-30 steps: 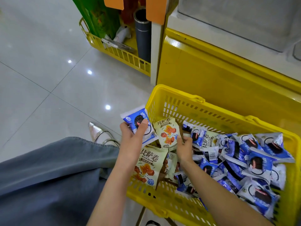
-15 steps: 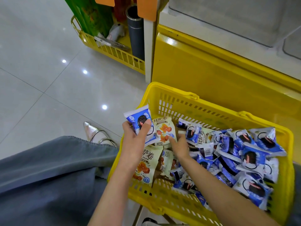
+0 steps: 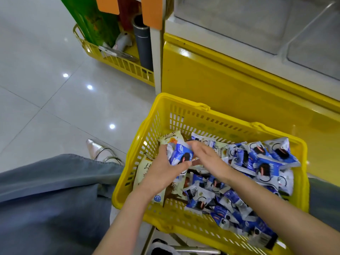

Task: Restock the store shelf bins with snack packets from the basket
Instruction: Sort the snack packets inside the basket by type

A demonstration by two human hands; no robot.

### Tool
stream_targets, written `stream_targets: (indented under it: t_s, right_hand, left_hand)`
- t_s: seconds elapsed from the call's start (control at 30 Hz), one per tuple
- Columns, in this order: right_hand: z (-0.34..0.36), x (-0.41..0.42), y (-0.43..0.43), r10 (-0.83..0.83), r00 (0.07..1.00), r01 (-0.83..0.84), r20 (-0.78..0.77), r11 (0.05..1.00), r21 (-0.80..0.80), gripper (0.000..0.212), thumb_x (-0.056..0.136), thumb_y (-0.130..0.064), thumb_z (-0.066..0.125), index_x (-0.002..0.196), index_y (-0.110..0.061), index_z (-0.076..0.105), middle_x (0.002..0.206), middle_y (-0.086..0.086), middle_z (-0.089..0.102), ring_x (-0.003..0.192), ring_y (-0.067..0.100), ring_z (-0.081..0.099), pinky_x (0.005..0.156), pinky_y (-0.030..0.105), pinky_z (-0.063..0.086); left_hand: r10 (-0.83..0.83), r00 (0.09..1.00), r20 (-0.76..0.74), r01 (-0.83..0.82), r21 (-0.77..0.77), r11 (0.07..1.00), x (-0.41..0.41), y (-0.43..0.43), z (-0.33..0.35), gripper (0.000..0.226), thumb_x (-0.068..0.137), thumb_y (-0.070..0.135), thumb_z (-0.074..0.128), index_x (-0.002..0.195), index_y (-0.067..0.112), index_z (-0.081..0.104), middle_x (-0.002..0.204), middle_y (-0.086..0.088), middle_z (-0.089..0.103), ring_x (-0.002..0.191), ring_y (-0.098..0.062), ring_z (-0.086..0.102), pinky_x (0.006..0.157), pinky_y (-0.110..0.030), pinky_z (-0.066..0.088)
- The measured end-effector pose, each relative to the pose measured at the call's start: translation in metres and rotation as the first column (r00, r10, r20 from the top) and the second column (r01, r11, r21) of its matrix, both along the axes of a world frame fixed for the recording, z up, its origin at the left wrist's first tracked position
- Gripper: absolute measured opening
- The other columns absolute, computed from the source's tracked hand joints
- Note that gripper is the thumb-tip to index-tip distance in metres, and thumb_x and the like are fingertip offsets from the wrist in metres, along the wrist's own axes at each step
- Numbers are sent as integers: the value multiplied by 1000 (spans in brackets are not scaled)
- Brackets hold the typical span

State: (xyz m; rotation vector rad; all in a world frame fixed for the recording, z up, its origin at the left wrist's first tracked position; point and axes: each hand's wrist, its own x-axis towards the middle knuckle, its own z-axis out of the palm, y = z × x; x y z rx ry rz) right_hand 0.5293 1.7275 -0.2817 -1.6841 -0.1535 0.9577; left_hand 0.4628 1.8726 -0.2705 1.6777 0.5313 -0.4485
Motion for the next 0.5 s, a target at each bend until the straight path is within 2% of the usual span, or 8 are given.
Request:
stream_targets:
  t_s: [0.07,0.13,0.2,0.27,0.33,0.4,0.43,0.5]
  right_hand:
    - [12,-9,-7,58,997,-58,54,998,-7,21,96,-27,47,113,-18,55,99,-9,59,77,-9,60,67,11,48]
    - [18,-15,-21,17,989,-11,145,999,-43,15,93,-22,54,104,-14,59,91,-7,60,73,-7,57,68,11,46]
    - [19,-18,-41,-47,980,65,191,994,-90,15,93,-24,54,94,-12,62,81,-9,59,70,-1,56,67,14,45]
    - [15,-21,-62,-134,960,179,248,969,-170,17,92,-29,54,85,-15,62,72,-11,58,65,5,53,67,21,44]
    - [6,-27,-79,-121,935,228,332,924,-306,18,92,-32,55,81,-18,59,67,-7,59,62,12,56,66,28,45]
    - [-6,-38,-90,65,933,116,354,877,-467,17,92,-35,55,83,-20,58,70,-5,64,64,14,61,66,29,47]
    - [-12,-45,-93,184,924,21,334,850,-527,17,93,-37,54,86,-22,59,75,-4,66,65,10,60,65,28,47]
    - [-25,-57,-95,447,842,-168,302,749,-641,21,96,-38,49,97,-20,60,92,-1,66,74,6,57,66,24,41]
  left_hand:
    - [-60,998,28,61,-46,997,-3,-10,0,55,74,30,75,115,27,38,102,17,60,81,17,57,63,-2,43]
    - [-120,993,-10,117,-138,983,-5,-19,1,75,74,39,74,131,19,31,125,10,55,107,6,55,89,-15,46]
    - [-176,980,-93,155,-205,967,-8,-26,0,83,78,57,61,142,25,19,144,11,35,130,-5,36,108,-30,31]
    - [-196,970,-143,174,-156,972,-10,-33,-5,56,90,52,46,133,23,26,132,8,40,118,-4,39,99,-27,30]
    - [-221,970,-98,227,57,972,-14,-40,-15,20,97,36,41,106,22,30,94,0,48,83,-6,47,75,-26,40]
    - [-385,920,-74,391,237,889,-21,-47,-26,15,98,28,42,104,19,31,75,3,43,69,-13,47,62,-30,37]
    - [-489,867,-94,494,293,819,-24,-50,-32,17,98,25,43,108,15,34,75,0,46,70,-17,51,60,-31,35]
    - [-637,754,-157,646,352,678,-29,-58,-44,23,97,21,43,115,9,36,93,-12,55,87,-28,57,65,-32,36]
